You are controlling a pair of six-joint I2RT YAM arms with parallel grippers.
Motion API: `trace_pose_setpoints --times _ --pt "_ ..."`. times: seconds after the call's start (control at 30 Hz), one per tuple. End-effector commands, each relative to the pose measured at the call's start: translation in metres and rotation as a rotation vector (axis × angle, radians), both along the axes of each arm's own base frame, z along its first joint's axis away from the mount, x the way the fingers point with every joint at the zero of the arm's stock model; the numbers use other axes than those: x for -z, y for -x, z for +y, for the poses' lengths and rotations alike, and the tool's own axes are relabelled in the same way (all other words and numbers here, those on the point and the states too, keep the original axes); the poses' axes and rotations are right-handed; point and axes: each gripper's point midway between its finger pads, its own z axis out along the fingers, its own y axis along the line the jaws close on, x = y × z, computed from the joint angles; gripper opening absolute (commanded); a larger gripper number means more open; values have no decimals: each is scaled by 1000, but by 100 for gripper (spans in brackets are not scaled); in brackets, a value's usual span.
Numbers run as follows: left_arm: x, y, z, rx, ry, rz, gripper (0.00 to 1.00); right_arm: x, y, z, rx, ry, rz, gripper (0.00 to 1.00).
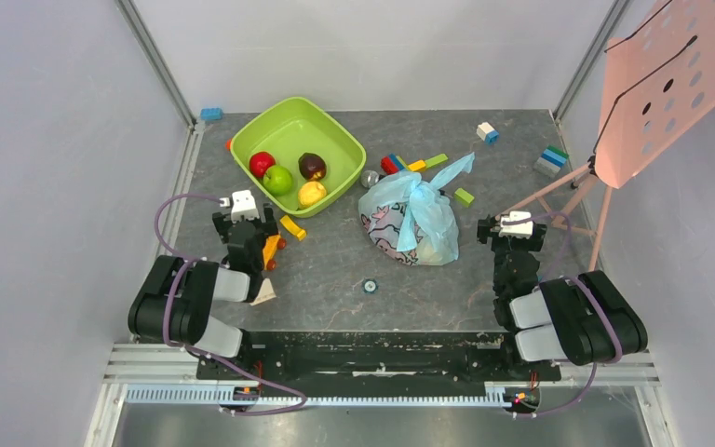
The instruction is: Take the fake fruits out of the plastic bag
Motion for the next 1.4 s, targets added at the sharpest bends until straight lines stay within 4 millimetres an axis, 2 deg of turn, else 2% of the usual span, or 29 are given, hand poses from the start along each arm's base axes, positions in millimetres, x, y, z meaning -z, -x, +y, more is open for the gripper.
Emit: trace_pose_setpoints --times 0.0,0.27,0.33,0.4,0.53,0.6,0.77,0.87,1.0,1.07,1.1,1.13,1.17,1.23,1.27,1.37 --pt "-16 -9 -2 1 28 -71 100 27 32 -9 15 7 61 98" --pt "-17 -9 -2 2 30 -73 100 27 32 -13 37 -9 60 98" --pt "-22 -4 3 -39 25 -99 100 23 36 -13 32 -6 41 98" --pt "-33 2 -6 12 17 -136 100 15 37 -6 -11 8 17 98" --pt "-64 18 -3 -73 -11 -153 100 27 33 -9 46 -80 102 98" --pt "-74 26 4 -183 139 -163 100 25 26 -10 87 -139 134 98" --pt "-99 38 0 -238 336 -138 100 2 10 -7 144 -266 173 98" --pt "-121 42 -6 -239 440 -150 100 -19 0 7 81 -311 192 98" --pt "-146 33 -44 -34 477 -48 100 -38 -10 39 -84 -338 265 98" --pt "-170 26 -68 96 470 5 100 -44 -11 51 -151 -349 265 98" --pt "-171 25 -77 131 466 69 100 -47 -12 58 -190 -353 262 98" --pt "-179 23 -83 147 470 110 100 -50 -12 65 -226 -359 262 98" --pt "-176 23 -86 151 458 190 100 -53 -13 71 -260 -365 263 98" --pt "-177 20 -86 116 429 318 100 -57 -14 85 -322 -369 275 98" --pt "-168 23 -80 67 394 403 100 -61 -15 94 -353 -366 280 98" --pt "-172 29 -51 -114 310 475 100 -67 -16 121 -435 -331 298 98"
